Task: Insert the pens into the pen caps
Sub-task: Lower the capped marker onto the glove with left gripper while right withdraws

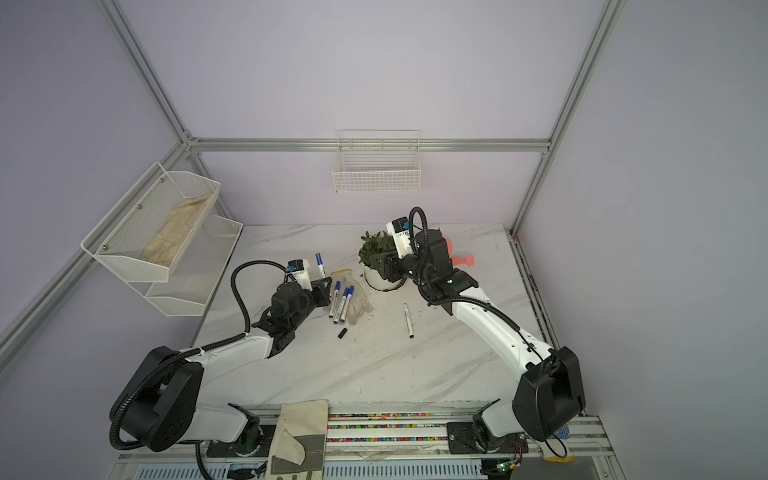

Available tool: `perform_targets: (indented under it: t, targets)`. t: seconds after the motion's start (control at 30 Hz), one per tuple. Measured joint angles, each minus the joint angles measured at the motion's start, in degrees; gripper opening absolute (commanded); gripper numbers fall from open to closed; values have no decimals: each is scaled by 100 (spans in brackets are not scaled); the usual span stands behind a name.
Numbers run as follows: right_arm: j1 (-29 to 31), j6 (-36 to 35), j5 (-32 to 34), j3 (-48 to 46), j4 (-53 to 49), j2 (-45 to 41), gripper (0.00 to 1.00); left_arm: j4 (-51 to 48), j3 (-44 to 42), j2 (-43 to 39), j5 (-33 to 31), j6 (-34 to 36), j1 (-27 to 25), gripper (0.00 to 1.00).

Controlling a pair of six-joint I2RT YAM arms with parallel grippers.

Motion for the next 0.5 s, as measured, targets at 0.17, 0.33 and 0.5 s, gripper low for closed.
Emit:
perform_targets:
  t: [0.17,0.33,0.5]
  targets:
    - [0,22,46,-2,-11,153,55,-1322,461,481,258,466,205,0]
    - [-2,20,138,-2,-35,264,55,-2490,1300,1001,415,1137,229,0]
    - [-2,-9,188,0,-105,328,54,-3195,1945,1510,588,1665,282,0]
